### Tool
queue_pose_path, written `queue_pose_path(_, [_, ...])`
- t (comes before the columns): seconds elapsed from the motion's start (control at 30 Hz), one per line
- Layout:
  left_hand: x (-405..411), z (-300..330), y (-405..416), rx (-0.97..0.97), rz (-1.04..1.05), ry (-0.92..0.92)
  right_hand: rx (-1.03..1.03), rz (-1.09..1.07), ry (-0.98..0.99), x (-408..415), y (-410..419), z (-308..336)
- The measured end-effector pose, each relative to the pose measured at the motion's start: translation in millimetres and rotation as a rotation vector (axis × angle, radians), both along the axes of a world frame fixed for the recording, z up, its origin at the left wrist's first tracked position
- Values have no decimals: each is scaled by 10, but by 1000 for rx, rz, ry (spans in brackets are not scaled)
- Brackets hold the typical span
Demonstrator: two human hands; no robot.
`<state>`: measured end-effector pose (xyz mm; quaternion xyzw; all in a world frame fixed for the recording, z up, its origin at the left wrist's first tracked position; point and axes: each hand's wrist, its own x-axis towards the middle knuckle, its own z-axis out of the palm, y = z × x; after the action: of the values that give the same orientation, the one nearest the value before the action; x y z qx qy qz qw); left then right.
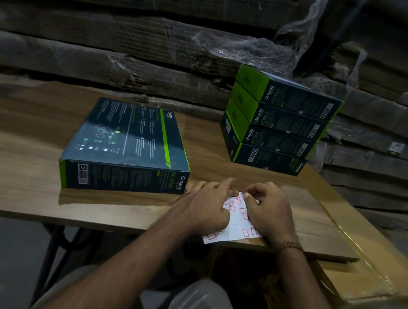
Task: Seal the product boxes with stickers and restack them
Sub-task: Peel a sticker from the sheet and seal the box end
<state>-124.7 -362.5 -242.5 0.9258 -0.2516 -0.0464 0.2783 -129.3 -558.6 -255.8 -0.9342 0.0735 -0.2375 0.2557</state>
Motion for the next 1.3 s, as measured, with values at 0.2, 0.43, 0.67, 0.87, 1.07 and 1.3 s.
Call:
queue_pose_path(0.2, [-5,4,-7,13,1,7,81,10,27,46,-25,-3])
queue_pose_path(0.43, [4,-12,-27,15,17,1,21,-3,47,65,-16,-5])
queue_pose_path(0.67, [16,-39,-33,13,19,-2,-1,-5,51,75,-8,-12])
queue_pose_path(0.87, [35,-48,-42,7,13,-9,45,6,52,88,-44,-32])
queue_pose_path(1.07, [31,-40,-34,7,0,-18,138,30,53,86,-65,-28])
queue_pose_path(1.3, [36,-53,-5,-49,-34,-17,232,28,42,34,-59,-8])
